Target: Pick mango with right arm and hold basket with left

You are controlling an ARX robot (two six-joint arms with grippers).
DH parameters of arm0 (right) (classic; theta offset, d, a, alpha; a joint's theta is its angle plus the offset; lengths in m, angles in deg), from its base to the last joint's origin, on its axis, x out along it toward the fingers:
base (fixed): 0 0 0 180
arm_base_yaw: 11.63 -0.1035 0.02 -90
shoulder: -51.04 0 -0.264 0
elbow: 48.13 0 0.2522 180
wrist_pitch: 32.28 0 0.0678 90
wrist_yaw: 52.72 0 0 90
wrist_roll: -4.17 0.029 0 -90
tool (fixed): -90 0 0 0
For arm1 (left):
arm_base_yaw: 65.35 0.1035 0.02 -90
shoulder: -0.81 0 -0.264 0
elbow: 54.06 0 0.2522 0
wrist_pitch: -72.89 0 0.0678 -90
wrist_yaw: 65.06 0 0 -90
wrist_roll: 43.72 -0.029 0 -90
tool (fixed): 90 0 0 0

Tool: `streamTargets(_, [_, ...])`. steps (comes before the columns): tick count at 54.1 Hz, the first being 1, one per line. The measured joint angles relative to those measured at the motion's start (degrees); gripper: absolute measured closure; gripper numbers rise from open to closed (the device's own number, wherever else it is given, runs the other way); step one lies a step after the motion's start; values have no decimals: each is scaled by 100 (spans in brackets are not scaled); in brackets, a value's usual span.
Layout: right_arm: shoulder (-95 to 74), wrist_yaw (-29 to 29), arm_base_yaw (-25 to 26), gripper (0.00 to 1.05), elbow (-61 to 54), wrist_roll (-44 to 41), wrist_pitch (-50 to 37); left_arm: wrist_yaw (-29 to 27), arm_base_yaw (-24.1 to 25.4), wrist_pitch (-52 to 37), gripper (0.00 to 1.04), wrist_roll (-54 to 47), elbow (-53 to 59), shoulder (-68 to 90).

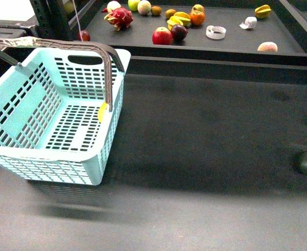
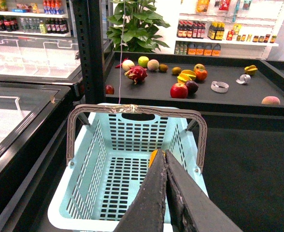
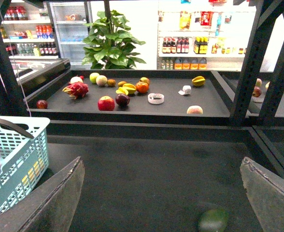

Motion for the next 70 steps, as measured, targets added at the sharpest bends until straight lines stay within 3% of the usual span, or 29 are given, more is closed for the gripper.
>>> streamTargets(20, [0,0,0,8,0,0,0,0,0,1178,103,0,4,-1239])
streamTargets(54, [0,0,0,8,0,0,0,-2,0,2389,103,0,2,-2459])
streamTargets(59, [0,-2,0,8,0,0,0,-2,0,3283,103,-2,2,-3237])
streamTargets(70, [0,2,0,8,0,0,0,-2,-2,3333,103,0,2,-3364])
